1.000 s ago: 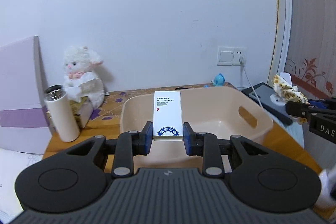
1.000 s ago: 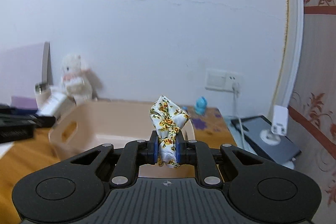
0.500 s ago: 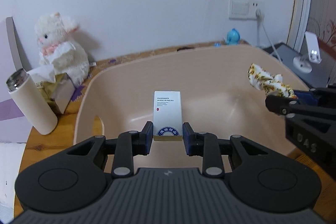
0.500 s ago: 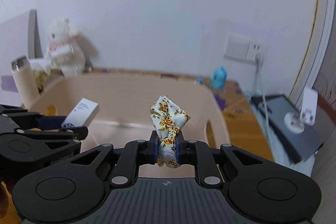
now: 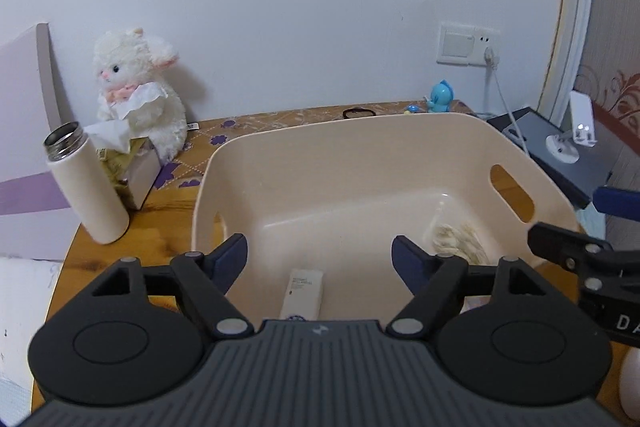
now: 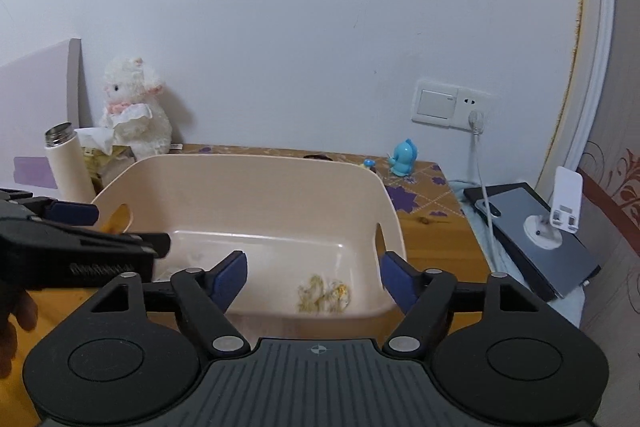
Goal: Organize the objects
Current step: 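Lift both items over the beige bin and open both tools to drop them, then grasp the Hello Kitty box with left tool while right tool grasps black box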
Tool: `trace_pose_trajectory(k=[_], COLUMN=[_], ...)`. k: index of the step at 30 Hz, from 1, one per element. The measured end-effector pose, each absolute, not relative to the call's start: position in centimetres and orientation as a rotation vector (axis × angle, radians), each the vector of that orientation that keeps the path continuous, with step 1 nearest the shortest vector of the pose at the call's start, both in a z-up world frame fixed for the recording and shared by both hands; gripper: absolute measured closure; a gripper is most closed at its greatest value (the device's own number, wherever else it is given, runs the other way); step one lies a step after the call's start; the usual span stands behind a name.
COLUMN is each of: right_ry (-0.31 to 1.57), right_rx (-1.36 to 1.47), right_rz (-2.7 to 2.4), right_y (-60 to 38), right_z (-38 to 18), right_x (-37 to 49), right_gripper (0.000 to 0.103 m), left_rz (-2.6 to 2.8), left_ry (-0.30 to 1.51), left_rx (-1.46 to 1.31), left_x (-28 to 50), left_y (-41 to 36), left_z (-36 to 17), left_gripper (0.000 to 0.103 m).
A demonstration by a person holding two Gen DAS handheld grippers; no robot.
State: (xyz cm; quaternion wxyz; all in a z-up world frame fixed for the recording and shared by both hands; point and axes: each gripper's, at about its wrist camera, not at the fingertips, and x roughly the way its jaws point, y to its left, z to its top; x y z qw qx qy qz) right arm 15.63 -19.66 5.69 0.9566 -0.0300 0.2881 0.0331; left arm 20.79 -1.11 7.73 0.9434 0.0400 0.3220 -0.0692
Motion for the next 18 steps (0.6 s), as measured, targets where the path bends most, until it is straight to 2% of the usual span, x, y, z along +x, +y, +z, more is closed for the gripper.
trace_pose_trajectory(k=[3,5,9,18], right_ry=[0.581,0.586,0.616,0.735], right_rx=[-0.072,-0.08,-0.093,-0.134], right_rz=[0.062,0.059,0.059,0.07], right_y=[-19.7,-19.7,-19.8,-20.0], right_z=[5.7,5.4,4.2,-1.3], right_x=[13.6,12.7,11.2,8.9], right_gripper=[0.019,0.016,0.015,0.015], left_rz=[-0.124,-0.128,-0.158,-0.214], left_ry=[0.63,0.612,0.621,0.721], left_rx=[0.09,0.096,0.109,0.241], left_x=[18.8,17.3,14.9,12.2], left_y=[-0.4,0.0,0.5,0.4], left_z=[8.1,8.3,7.7,1.5], left_gripper=[0.02,0.014,0.012,0.01])
